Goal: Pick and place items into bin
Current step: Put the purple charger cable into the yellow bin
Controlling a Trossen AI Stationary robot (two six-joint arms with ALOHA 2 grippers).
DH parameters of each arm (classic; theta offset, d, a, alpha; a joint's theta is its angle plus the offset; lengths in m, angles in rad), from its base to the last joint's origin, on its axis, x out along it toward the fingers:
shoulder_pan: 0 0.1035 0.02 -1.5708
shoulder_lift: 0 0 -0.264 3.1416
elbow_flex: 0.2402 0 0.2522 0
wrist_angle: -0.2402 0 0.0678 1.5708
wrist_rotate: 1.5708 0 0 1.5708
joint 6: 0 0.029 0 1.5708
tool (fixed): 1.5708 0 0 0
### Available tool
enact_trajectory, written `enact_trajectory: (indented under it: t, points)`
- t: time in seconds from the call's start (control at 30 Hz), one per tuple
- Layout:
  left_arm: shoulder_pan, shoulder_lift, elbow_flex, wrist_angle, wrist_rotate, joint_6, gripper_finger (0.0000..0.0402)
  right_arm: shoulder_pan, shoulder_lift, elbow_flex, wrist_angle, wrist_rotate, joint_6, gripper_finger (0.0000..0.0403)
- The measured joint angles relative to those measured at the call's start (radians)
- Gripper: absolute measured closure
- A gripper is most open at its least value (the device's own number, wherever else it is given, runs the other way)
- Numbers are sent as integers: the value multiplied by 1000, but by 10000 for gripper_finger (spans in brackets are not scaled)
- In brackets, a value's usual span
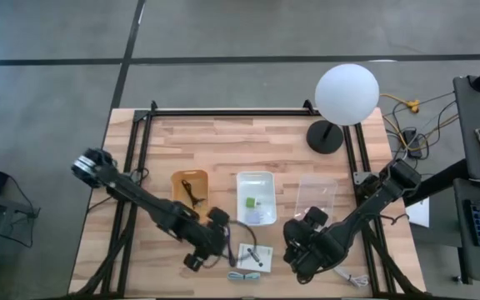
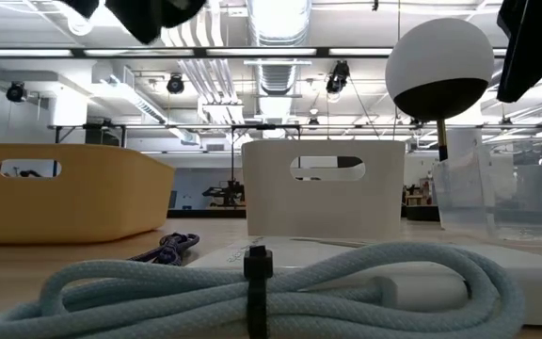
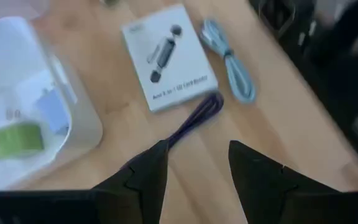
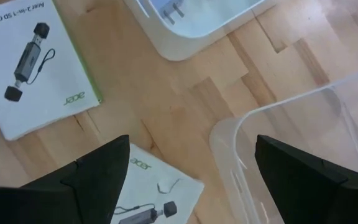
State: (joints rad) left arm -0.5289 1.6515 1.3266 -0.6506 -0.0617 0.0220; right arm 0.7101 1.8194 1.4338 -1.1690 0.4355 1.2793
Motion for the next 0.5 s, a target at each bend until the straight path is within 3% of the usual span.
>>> enact_trajectory:
  t: [0.2,0.5]
  points:
    - [-15,142,120,2,-6,354,247,0,0,0,1,-30,3,74]
    - [-11,285,130,-21,-56,564,247,0,0,0,0,-48,26,74]
